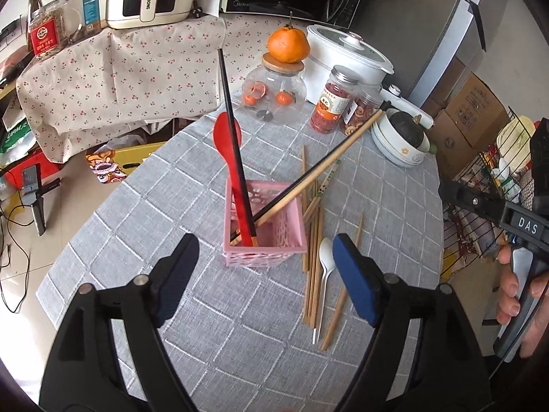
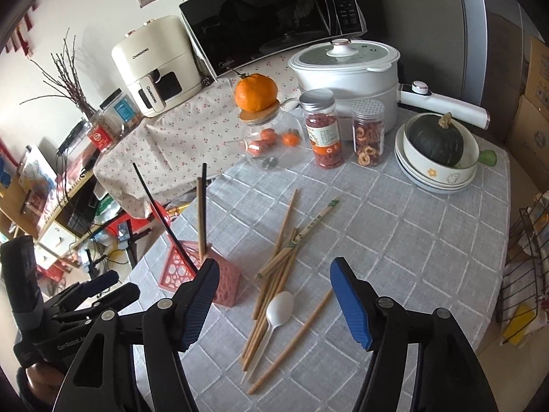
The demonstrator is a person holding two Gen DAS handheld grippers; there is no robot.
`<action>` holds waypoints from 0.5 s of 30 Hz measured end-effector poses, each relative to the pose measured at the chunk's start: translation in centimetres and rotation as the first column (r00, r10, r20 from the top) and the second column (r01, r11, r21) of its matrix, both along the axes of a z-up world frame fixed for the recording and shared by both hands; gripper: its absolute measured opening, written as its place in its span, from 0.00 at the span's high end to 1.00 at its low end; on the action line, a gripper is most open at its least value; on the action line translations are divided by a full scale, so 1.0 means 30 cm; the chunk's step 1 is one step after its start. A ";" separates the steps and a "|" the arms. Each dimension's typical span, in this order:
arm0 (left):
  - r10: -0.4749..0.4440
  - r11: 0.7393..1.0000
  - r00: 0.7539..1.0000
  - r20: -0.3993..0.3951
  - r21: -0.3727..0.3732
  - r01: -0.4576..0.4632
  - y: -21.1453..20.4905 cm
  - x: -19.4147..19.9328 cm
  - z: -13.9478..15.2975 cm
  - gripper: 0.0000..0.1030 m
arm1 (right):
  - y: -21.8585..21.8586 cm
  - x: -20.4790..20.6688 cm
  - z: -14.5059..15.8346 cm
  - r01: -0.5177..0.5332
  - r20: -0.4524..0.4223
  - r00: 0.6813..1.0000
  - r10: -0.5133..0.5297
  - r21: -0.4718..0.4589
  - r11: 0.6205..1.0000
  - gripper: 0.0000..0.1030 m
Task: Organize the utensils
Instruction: 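Open both tools and pull them back from the basket, then grasp a loose wooden chopstick with the left tool and lift it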
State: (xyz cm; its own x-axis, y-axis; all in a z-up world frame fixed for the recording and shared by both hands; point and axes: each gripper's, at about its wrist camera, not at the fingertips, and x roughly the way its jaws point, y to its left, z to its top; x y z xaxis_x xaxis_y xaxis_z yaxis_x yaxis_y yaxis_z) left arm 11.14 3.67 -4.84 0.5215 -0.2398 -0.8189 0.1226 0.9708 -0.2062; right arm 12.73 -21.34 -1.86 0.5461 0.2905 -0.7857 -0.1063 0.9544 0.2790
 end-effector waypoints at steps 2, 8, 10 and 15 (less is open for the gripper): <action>-0.019 1.000 1.000 -0.004 0.022 0.019 -0.018 -0.013 -0.006 0.22 | -0.020 -0.012 -0.017 0.005 -0.020 1.000 -0.006 -0.019 1.000 0.30; -0.082 0.996 0.996 -0.039 0.032 0.083 -0.075 -0.027 -0.026 0.22 | -0.082 -0.045 -0.078 0.026 -0.104 0.994 -0.034 -0.079 0.997 0.28; -0.110 0.993 0.993 -0.052 0.034 0.112 -0.104 -0.033 -0.035 0.22 | -0.106 -0.054 -0.098 0.034 -0.134 0.990 -0.046 -0.091 0.995 0.28; -0.195 0.979 0.976 -0.097 0.037 0.199 -0.209 -0.036 -0.068 0.22 | -0.174 -0.074 -0.138 0.053 -0.186 0.980 -0.076 -0.124 0.991 0.28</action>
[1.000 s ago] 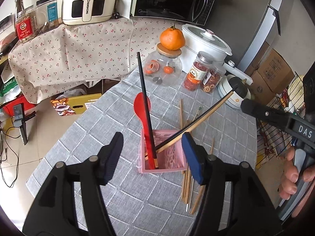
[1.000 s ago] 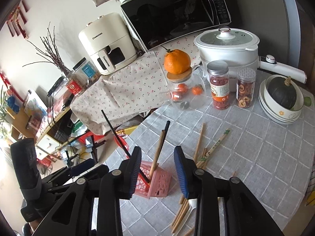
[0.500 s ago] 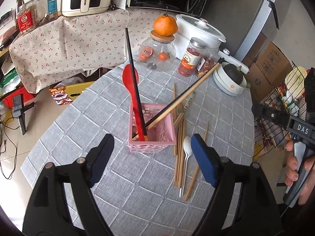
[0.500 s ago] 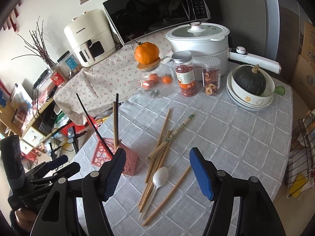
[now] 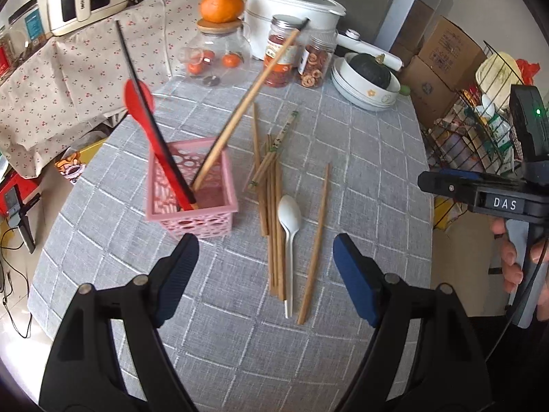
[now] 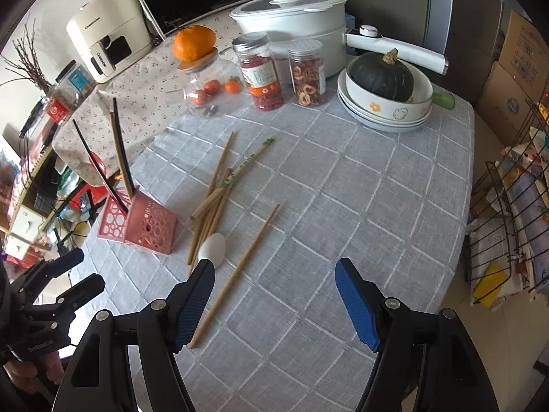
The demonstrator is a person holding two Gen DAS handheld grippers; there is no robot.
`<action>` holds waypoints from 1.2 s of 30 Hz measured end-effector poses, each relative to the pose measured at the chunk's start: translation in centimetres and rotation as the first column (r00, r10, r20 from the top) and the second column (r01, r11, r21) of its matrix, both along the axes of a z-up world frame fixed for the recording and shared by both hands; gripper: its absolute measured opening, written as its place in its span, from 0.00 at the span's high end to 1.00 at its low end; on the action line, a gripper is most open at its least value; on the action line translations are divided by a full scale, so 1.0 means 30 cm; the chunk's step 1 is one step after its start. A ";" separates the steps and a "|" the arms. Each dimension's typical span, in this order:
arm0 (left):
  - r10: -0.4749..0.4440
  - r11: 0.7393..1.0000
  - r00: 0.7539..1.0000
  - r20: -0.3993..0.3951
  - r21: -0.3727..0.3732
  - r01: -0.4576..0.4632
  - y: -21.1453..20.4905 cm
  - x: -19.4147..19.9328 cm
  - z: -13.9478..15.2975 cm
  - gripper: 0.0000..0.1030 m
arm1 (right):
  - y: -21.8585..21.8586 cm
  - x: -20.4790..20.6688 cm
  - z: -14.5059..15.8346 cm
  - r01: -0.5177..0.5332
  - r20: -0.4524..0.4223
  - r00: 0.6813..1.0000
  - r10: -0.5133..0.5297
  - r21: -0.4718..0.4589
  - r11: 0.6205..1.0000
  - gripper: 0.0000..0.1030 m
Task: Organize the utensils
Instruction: 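Grasp a loose wooden chopstick with the left tool and lift it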
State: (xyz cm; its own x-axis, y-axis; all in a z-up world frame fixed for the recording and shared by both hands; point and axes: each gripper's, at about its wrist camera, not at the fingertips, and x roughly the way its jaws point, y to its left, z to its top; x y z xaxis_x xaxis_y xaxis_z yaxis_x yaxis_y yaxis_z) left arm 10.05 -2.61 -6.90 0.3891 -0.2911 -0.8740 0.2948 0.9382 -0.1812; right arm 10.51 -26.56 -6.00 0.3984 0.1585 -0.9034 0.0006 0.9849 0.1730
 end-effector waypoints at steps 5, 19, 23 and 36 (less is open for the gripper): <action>-0.095 0.995 0.993 -0.064 -0.020 0.093 -0.130 0.004 -0.054 0.22 | -0.067 -0.014 -0.042 0.022 -0.052 0.998 -0.023 -0.020 1.000 0.28; -0.083 0.997 0.980 -0.181 -0.019 0.081 -0.305 0.153 -0.322 0.78 | -0.210 -0.048 -0.129 0.037 -0.140 0.989 -0.046 -0.065 0.997 0.28; -0.069 0.997 0.979 -0.192 -0.042 0.063 -0.303 0.178 -0.353 0.83 | -0.211 -0.033 -0.144 0.012 -0.152 0.988 -0.023 -0.073 0.997 0.28; -0.091 0.995 0.980 -0.179 -0.049 0.084 -0.322 0.178 -0.379 0.92 | -0.222 -0.019 -0.176 0.014 -0.174 0.984 -0.029 -0.088 0.996 0.28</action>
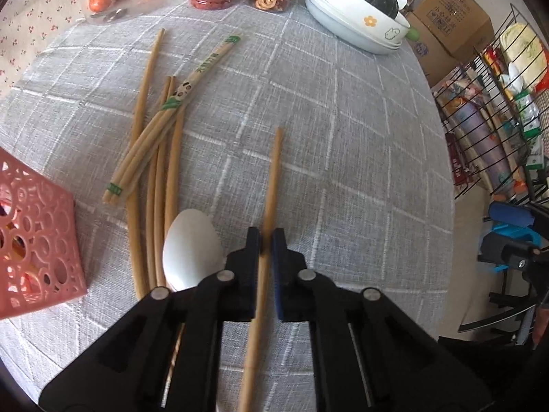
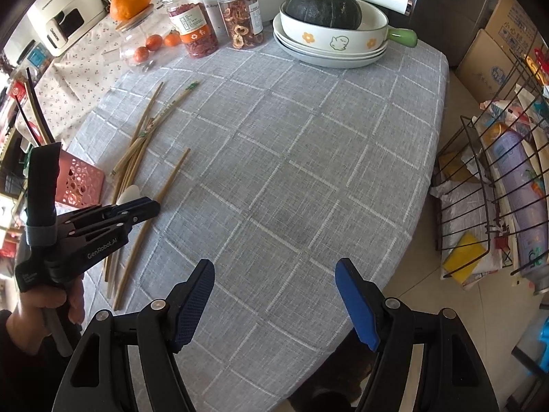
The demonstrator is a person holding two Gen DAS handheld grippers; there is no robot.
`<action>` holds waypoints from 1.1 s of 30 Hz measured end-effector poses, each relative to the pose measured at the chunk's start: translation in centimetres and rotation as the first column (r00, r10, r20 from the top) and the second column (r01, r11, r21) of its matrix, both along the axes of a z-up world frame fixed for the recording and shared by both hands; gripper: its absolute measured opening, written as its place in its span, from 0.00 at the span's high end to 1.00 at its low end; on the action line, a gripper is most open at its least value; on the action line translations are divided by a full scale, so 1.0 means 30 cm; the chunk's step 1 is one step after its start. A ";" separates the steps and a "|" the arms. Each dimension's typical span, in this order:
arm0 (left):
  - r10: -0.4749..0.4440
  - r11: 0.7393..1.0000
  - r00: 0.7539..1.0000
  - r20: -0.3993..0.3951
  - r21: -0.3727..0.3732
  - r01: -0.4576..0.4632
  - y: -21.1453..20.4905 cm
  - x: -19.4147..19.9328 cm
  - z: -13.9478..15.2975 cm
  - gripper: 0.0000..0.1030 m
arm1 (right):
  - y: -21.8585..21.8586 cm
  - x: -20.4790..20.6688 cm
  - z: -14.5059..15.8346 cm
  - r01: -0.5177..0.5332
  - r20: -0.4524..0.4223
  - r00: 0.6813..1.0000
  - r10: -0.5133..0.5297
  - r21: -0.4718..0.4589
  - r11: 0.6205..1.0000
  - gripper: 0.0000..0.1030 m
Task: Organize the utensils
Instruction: 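Grasp a loose wooden chopstick with the left tool and lift it, then carry the wooden chopstick up with the left tool while the right tool grasps a green-printed chopstick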
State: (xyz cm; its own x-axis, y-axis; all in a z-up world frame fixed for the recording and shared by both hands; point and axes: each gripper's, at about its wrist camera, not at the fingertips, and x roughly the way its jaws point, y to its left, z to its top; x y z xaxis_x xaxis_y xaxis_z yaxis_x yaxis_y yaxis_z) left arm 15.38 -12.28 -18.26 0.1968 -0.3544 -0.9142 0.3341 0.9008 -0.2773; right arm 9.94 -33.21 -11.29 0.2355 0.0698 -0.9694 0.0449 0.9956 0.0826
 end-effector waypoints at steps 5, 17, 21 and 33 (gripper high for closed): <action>-0.022 1.000 1.000 0.014 0.001 0.022 -0.001 -0.027 0.046 0.93 | -0.010 -0.001 0.004 0.039 0.003 0.999 -0.039 0.003 0.999 0.28; -0.098 0.991 0.970 0.221 -0.070 0.116 0.161 -0.209 0.366 0.93 | 0.049 0.046 0.017 0.113 0.010 0.993 -0.114 0.053 0.992 0.28; -0.043 0.992 0.964 0.261 -0.106 0.073 0.287 -0.233 0.449 0.93 | 0.105 0.083 0.011 0.104 0.018 0.994 -0.105 0.049 0.993 0.28; 0.104 0.992 0.923 0.370 -0.104 -0.070 0.553 -0.251 0.561 0.93 | 0.284 0.293 -0.052 0.093 0.028 0.995 -0.097 0.122 0.988 0.29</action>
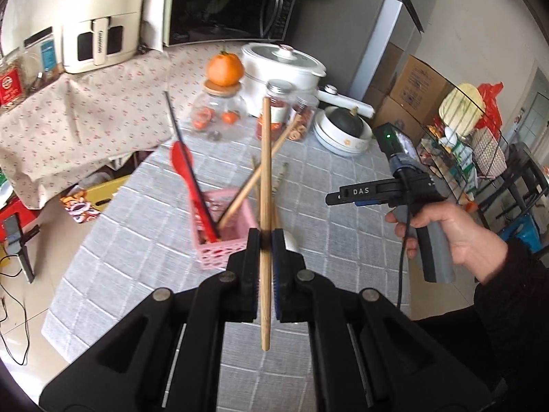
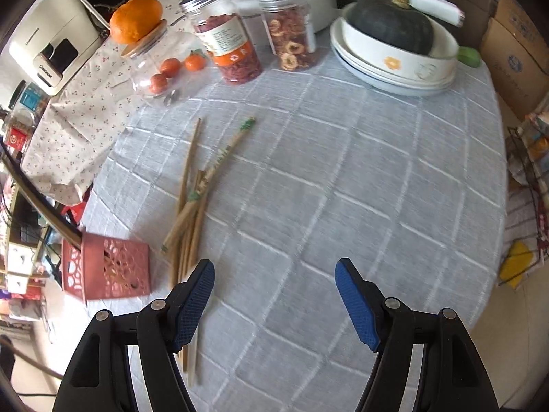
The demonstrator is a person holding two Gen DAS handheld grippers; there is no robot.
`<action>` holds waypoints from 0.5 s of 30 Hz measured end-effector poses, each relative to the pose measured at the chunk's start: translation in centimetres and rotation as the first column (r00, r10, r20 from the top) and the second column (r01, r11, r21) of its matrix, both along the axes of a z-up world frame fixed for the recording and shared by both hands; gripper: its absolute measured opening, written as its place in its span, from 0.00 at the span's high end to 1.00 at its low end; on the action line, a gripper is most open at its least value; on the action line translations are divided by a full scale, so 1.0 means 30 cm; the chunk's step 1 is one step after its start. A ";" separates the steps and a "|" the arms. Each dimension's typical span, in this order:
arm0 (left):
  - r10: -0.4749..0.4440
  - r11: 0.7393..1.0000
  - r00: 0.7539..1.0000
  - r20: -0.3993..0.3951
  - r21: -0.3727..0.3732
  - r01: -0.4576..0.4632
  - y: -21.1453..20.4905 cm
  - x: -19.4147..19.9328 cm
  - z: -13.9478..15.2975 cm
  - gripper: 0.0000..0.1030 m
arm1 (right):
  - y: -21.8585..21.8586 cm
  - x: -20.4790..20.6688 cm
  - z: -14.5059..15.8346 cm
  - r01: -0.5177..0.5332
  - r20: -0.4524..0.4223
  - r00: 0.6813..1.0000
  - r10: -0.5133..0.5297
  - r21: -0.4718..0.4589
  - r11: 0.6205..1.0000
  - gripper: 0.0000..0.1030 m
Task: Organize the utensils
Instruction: 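Carry the wooden chopstick up with the left tool while the right tool grasps a green-printed chopstick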
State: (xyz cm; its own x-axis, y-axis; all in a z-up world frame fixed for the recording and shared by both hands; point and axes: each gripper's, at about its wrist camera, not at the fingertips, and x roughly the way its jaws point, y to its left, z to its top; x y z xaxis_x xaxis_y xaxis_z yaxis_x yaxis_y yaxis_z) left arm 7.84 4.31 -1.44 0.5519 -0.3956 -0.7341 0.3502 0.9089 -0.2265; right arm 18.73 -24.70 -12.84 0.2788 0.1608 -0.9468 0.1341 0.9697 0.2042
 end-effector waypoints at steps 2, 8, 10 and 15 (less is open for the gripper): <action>0.015 1.000 1.000 0.019 0.018 -0.015 0.031 0.005 0.007 0.93 | 0.020 0.052 -0.023 0.014 0.006 1.000 -0.014 0.011 1.000 0.33; 0.071 0.997 0.997 0.036 0.008 -0.072 0.116 0.037 0.028 0.93 | 0.113 0.217 -0.091 -0.050 0.019 0.999 0.050 -0.003 0.999 0.55; 0.084 0.996 0.996 0.032 0.000 -0.084 0.132 0.045 0.032 0.93 | 0.138 0.270 -0.108 -0.061 0.033 0.998 0.061 0.000 0.998 0.57; 0.099 0.995 0.995 0.033 0.006 -0.099 0.147 0.048 0.031 0.93 | 0.170 0.383 -0.175 -0.035 0.022 0.999 0.035 -0.002 0.999 0.65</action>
